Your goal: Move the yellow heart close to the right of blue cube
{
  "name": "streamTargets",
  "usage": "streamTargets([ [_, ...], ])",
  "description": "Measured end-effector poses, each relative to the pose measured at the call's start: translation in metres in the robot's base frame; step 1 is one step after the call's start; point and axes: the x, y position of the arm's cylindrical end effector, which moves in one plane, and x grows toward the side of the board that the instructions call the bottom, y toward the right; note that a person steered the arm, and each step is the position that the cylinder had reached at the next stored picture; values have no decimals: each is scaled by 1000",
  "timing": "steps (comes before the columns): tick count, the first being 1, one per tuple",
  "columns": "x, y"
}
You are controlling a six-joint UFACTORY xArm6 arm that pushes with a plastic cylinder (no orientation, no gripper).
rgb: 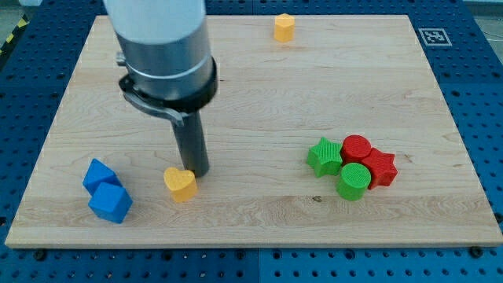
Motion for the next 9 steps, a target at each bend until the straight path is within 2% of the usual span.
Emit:
streamTargets([
  [1, 18, -6],
  [2, 17, -25],
  [3, 7, -7],
  [4, 23, 23],
  [5, 63, 24],
  [6, 71, 15],
  [9, 33, 8],
])
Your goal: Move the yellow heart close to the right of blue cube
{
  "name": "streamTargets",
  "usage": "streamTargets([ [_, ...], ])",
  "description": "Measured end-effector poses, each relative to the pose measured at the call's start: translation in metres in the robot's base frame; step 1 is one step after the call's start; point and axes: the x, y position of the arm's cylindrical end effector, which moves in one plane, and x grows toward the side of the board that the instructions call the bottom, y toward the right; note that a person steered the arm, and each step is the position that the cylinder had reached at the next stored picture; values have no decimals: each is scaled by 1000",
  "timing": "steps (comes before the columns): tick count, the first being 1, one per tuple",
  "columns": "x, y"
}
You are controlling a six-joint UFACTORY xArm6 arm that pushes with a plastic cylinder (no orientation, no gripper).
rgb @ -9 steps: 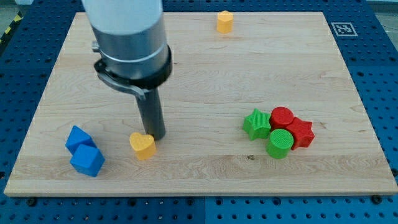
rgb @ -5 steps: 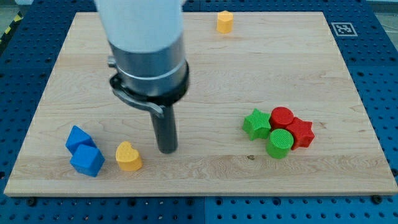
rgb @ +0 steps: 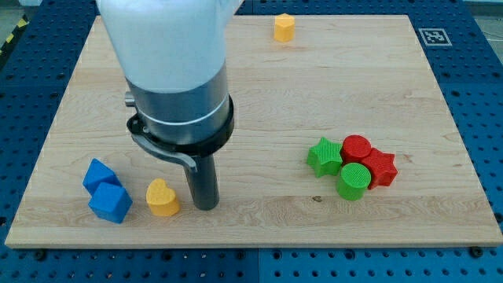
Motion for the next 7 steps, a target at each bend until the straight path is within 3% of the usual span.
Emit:
streamTargets([
  [5, -6, -39],
  [7, -116, 61],
])
